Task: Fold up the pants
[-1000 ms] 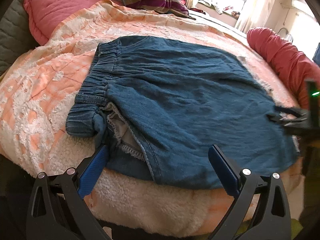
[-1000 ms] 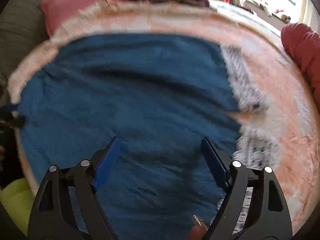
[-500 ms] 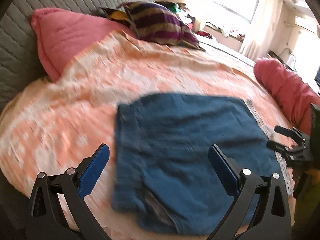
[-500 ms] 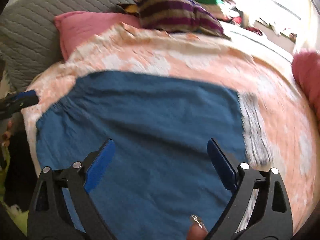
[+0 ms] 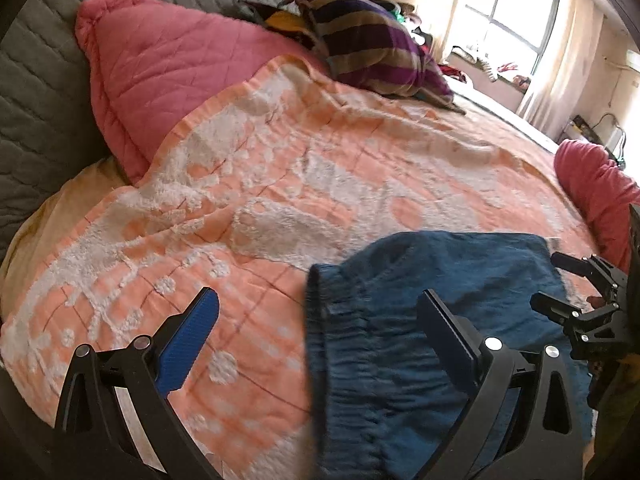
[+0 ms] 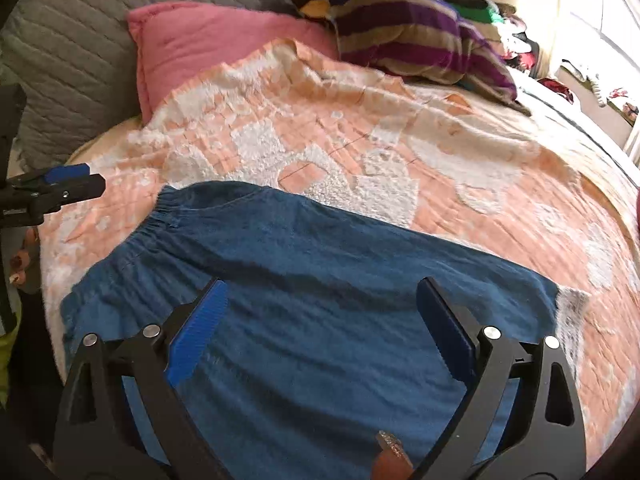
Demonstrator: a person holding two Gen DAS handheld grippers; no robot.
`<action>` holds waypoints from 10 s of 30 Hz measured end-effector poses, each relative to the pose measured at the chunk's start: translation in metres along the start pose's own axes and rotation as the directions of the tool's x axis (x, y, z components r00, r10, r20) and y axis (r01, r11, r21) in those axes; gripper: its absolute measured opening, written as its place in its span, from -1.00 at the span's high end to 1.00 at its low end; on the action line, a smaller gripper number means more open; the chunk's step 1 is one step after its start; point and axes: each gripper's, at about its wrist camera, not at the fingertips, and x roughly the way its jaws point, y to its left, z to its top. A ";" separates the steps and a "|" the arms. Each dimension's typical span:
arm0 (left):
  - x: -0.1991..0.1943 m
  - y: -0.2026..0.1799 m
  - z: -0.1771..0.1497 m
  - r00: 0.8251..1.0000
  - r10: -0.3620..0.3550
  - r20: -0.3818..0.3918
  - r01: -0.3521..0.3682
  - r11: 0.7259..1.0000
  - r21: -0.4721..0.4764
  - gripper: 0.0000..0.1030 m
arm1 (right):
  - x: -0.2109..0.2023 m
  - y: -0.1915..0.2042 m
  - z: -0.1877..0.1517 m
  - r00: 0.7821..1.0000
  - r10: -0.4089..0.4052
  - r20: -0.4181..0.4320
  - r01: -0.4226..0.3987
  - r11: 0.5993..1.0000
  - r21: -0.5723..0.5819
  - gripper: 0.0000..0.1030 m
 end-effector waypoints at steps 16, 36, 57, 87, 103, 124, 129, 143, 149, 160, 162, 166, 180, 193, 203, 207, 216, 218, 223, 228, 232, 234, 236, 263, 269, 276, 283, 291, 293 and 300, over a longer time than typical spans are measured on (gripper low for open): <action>0.088 -0.010 0.013 0.991 -0.019 -0.135 0.037 0.991 0.131 -0.55 | 0.085 -0.017 0.038 0.982 -0.111 -0.154 0.096 0.991 -0.097 -0.73; 0.058 -0.013 0.001 0.990 -0.139 -0.026 0.142 0.977 0.157 0.34 | 0.107 0.025 0.043 0.984 0.046 -0.173 -0.090 0.961 -0.261 0.65; -0.035 -0.026 -0.041 0.973 -0.220 0.076 0.200 0.957 0.208 0.34 | -0.066 0.045 -0.038 0.973 0.207 0.101 -0.192 0.972 -0.136 0.85; -0.071 0.003 -0.133 0.992 -0.120 -0.036 0.124 0.980 0.156 0.23 | -0.081 0.147 -0.140 0.944 0.316 -0.096 -0.330 0.918 -0.222 0.85; -0.084 -0.055 -0.122 0.989 -0.145 0.023 0.136 0.966 0.220 0.18 | -0.082 0.148 -0.150 0.928 0.355 -0.110 -0.371 0.905 -0.210 0.66; -0.061 -0.056 -0.152 0.998 -0.070 -0.005 0.068 0.949 0.309 0.18 | -0.073 0.114 -0.143 0.961 0.253 -0.109 -0.258 0.965 -0.038 0.07; -0.081 -0.053 -0.146 0.993 -0.116 0.011 0.110 0.963 0.246 -0.17 | -0.103 0.090 -0.139 0.973 0.232 -0.018 -0.232 0.973 -0.007 -0.18; -0.134 -0.074 -0.141 0.976 -0.191 0.106 0.164 0.961 0.222 -0.58 | -0.174 0.015 -0.139 0.987 -0.003 0.161 -0.017 0.993 0.119 -0.56; -0.125 -0.101 -0.148 0.965 -0.260 0.042 0.241 0.934 0.263 -0.58 | -0.177 -0.012 -0.138 0.983 -0.062 0.175 0.031 0.984 0.176 -0.63; -0.072 -0.149 -0.157 0.893 -0.418 -0.168 0.447 0.867 0.220 -0.58 | -0.123 -0.053 -0.099 0.992 -0.099 0.081 0.081 0.977 0.197 -0.63; -0.061 -0.156 -0.157 0.881 -0.428 -0.202 0.466 0.859 0.212 -0.57 | -0.104 -0.058 -0.090 0.994 -0.096 0.050 0.085 0.979 0.185 -0.63; -0.039 -0.178 -0.155 0.869 -0.425 -0.252 0.481 0.844 0.236 -0.51 | -0.069 -0.064 -0.077 0.993 -0.115 -0.015 0.116 0.980 0.163 -0.63; -0.018 -0.201 -0.167 0.847 -0.453 -0.279 0.525 0.797 0.298 -0.01 | 0.026 -0.107 -0.058 0.960 -0.187 -0.210 0.237 0.940 0.244 -0.17; -0.021 -0.191 -0.167 0.832 -0.495 -0.251 0.551 0.790 0.268 -0.25 | -0.077 -0.144 -0.092 0.992 -0.127 -0.002 0.117 0.907 0.405 0.86; -0.021 -0.195 -0.167 0.876 -0.440 -0.199 0.482 0.808 0.339 0.38 | -0.172 -0.141 -0.155 0.983 -0.164 0.078 0.108 0.872 0.477 0.86; -0.024 -0.193 -0.168 0.880 -0.433 -0.196 0.475 0.802 0.362 0.95 | -0.201 -0.140 -0.183 0.980 -0.185 0.076 0.121 0.852 0.509 0.86; -0.068 -0.189 -0.178 0.881 -0.457 -0.123 0.456 0.751 0.478 0.96 | -0.243 -0.119 -0.241 0.988 -0.140 0.057 0.083 0.818 0.569 0.86; -0.075 -0.187 -0.182 0.883 -0.453 -0.124 0.451 0.745 0.491 0.96 | -0.247 -0.113 -0.253 0.992 -0.119 0.043 0.072 0.810 0.582 0.86; -0.085 -0.178 -0.191 0.884 -0.450 -0.127 0.447 0.734 0.511 0.95 | -0.246 -0.098 -0.280 0.998 -0.061 0.006 0.045 0.801 0.597 0.86; -0.083 -0.177 -0.198 0.884 -0.442 -0.152 0.451 0.723 0.523 0.95 | -0.237 -0.093 -0.301 0.999 -0.038 -0.039 0.054 0.787 0.615 0.86; -0.080 -0.181 -0.205 0.887 -0.426 -0.180 0.451 0.708 0.544 0.93 | -0.232 -0.092 -0.314 0.996 -0.045 -0.081 0.085 0.782 0.617 0.86; -0.075 -0.181 -0.207 0.884 -0.422 -0.200 0.459 0.708 0.537 0.90 | -0.228 -0.090 -0.317 0.992 -0.074 -0.104 0.122 0.792 0.599 0.86; -0.069 -0.182 -0.210 0.885 -0.411 -0.217 0.460 0.707 0.537 0.89 | -0.223 -0.091 -0.320 0.989 -0.088 -0.117 0.140 0.794 0.591 0.86; -0.090 -0.032 -0.142 0.981 -0.193 0.023 0.191 0.979 0.072 -0.67 | -0.175 -0.041 -0.264 0.996 -0.053 -0.074 0.074 0.946 0.316 0.11; -0.062 -0.024 -0.145 0.985 -0.173 -0.022 0.173 0.985 0.005 -0.07 | -0.171 -0.042 -0.271 0.994 -0.053 -0.100 0.082 0.945 0.315 0.07; -0.069 -0.012 -0.142 0.997 -0.077 0.029 0.076 0.997 0.033 0.53 | -0.171 -0.044 -0.277 0.991 -0.062 -0.120 0.097 0.942 0.320 0.07; -0.074 -0.008 -0.140 0.997 -0.054 0.055 0.052 0.998 0.030 0.19 | -0.176 -0.039 -0.273 0.992 -0.072 -0.099 0.099 0.948 0.301 0.02; -0.119 -0.088 -0.142 0.976 -0.167 0.139 0.129 0.960 0.248 -0.22 | -0.173 -0.027 -0.251 1.000 -0.009 -0.015 0.012 0.966 0.260 -0.02; -0.108 -0.114 -0.150 0.974 -0.211 0.083 0.176 0.934 0.312 -0.22 | -0.169 -0.024 -0.248 1.000 0.009 -0.016 -0.004 0.967 0.253 -0.02; -0.048 -0.141 -0.194 0.971 -0.189 -0.149 0.233 0.896 0.378 -0.23 | -0.146 -0.021 -0.258 0.995 0.047 -0.084 -0.024 0.966 0.258 -0.04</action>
